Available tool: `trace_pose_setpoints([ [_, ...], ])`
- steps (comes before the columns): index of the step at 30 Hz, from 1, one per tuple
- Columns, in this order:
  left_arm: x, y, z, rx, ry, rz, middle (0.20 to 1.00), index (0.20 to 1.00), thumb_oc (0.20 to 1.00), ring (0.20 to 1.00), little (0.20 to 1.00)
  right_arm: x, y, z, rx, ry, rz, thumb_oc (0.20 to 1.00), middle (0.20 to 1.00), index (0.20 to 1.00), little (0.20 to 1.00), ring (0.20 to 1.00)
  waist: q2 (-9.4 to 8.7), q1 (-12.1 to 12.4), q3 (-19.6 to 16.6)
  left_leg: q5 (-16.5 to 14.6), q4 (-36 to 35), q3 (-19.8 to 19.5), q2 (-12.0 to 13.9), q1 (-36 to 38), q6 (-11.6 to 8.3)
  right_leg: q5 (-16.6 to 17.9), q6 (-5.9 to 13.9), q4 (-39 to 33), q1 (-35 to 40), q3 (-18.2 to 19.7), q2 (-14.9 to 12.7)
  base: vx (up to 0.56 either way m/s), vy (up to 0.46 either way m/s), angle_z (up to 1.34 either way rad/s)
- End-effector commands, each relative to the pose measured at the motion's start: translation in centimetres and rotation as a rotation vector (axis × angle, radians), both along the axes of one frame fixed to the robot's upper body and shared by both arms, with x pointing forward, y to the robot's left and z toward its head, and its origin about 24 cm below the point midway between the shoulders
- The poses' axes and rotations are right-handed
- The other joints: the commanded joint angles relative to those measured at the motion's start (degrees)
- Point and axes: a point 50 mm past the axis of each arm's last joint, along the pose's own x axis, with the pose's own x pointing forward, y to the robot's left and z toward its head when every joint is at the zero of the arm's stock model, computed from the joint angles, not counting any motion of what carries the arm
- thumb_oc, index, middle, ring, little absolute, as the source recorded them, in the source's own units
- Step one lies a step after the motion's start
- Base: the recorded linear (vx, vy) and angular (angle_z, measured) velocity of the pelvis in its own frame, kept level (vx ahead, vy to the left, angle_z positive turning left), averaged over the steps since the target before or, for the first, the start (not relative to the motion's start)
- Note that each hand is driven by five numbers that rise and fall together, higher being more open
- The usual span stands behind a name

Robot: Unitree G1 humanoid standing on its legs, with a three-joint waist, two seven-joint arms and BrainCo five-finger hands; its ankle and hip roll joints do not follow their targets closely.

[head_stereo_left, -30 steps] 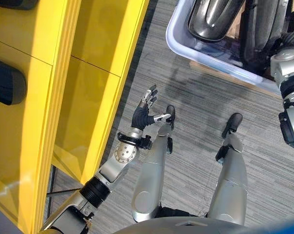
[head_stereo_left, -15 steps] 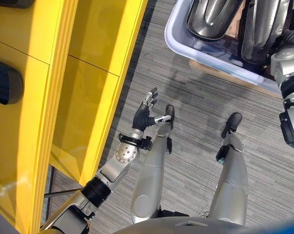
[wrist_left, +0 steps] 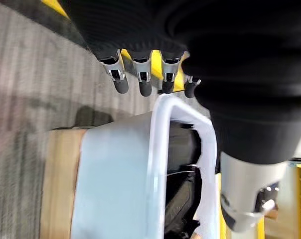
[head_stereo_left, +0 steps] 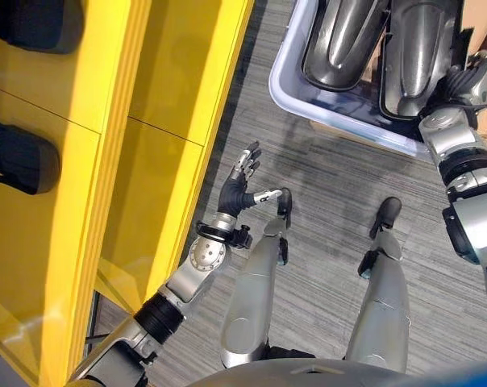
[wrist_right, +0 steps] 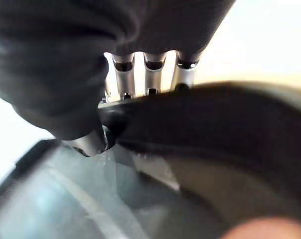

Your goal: Move parts from the plastic box to the shelf.

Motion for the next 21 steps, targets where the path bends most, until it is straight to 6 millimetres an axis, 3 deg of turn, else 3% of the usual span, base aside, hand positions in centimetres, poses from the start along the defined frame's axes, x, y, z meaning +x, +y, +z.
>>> trace_pose_setpoints([
  [1, -1.4, 0.2, 2.1, -0.057, -0.109, -0.067, 1.000, 1.000, 1.000, 1.000, 1.000, -0.8, 1.6, 7.5, -0.193, -0.238, 0.039, 0.200, 0.200, 0.200, 0.200, 0.200, 1.82, 1.19, 4.55, 4.06, -5.66, -0.13, -2.34, 2.25, 1.00, -7.63, -1.54, 6.04, 4.11, -3.92, 3.53, 0.00, 0.000, 0.00],
  [7, -2.2, 1.9, 2.3, -0.054, -0.120, -0.072, 1.000, 1.000, 1.000, 1.000, 1.000, -2.2, 0.2, 10.7, -0.246, -0.313, -0.006, 0.200, 0.200, 0.200, 0.200, 0.200, 0.85, 1.56, 4.55, 4.01, -7.85, -0.65, -1.71, 8.64, 0.65, -8.29, -1.47, 4.31, 10.72, -4.75, 3.33, 0.01, -0.044, -0.01],
  [11, -2.7, 2.4, 2.0, -0.037, -0.113, -0.080, 1.000, 1.000, 1.000, 1.000, 1.000, -2.7, -0.9, 11.2, -0.194, -0.332, -0.007, 0.200, 0.200, 0.200, 0.200, 0.200, 0.54, 1.52, 4.55, 4.05, -9.16, -0.72, -1.33, 11.94, 0.40, -8.06, -1.46, 2.39, 14.50, -5.28, 3.54, 0.02, -0.030, 0.02],
  [16, -3.0, 2.7, 1.4, -0.011, -0.112, -0.083, 1.000, 1.000, 1.000, 1.000, 1.000, -2.4, -1.4, 10.5, -0.106, -0.305, 0.057, 0.200, 0.200, 0.200, 0.200, 0.200, 0.04, 1.42, 4.55, 3.98, -11.24, -0.49, -0.75, 17.22, 0.23, -8.23, -1.31, 0.38, 20.13, -5.86, 3.47, 0.05, -0.012, 0.04],
  [21, -3.0, 3.0, 0.8, 0.027, -0.097, -0.081, 1.000, 1.000, 1.000, 1.000, 1.000, -0.8, 0.2, 7.6, 0.047, -0.252, 0.286, 0.200, 0.200, 0.200, 0.200, 0.200, -1.33, 1.82, 3.04, 3.68, -12.67, -0.42, 0.06, 21.76, 0.13, -8.68, -1.25, -1.27, 25.74, -6.64, 3.52, 0.06, -0.040, 0.04],
])
